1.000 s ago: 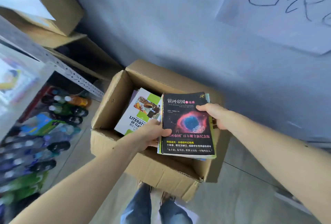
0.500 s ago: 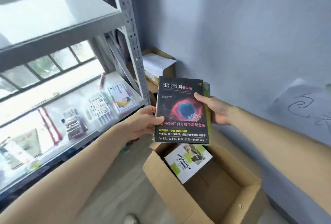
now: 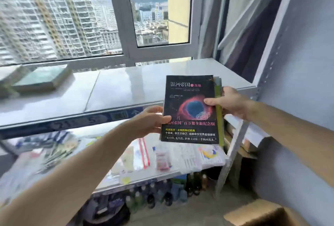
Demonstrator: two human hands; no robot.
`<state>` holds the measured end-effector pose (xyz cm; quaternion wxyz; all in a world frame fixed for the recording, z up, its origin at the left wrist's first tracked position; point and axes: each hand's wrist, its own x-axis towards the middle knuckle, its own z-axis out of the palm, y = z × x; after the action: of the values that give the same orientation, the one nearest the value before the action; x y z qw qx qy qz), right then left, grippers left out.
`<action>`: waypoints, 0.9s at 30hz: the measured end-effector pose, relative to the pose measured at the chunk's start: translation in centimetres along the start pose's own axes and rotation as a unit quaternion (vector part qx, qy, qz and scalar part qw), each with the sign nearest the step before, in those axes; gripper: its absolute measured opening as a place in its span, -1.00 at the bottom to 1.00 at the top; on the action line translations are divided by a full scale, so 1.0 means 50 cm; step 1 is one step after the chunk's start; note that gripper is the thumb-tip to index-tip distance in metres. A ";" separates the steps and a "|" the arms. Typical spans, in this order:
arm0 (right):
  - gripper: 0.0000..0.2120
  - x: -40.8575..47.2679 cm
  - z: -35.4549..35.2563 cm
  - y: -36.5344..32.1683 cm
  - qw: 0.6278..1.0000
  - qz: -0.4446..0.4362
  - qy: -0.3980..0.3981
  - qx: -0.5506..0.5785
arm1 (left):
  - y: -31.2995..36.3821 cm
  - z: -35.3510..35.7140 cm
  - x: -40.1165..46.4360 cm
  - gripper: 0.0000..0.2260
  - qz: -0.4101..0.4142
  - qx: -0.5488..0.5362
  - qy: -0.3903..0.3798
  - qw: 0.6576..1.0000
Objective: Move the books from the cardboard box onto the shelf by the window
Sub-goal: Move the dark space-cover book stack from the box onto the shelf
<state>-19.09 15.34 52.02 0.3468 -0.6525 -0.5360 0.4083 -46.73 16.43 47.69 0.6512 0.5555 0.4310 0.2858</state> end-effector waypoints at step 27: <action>-0.47 0.441 0.684 -0.504 0.911 -0.408 -0.054 -0.019 | 0.106 -0.796 -0.019 -0.27 0.149 0.143 0.405 0.891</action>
<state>-58.47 42.17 56.32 0.4412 -0.3610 -0.7809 0.2554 -81.59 35.77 52.62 0.2834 0.5364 0.6057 0.5148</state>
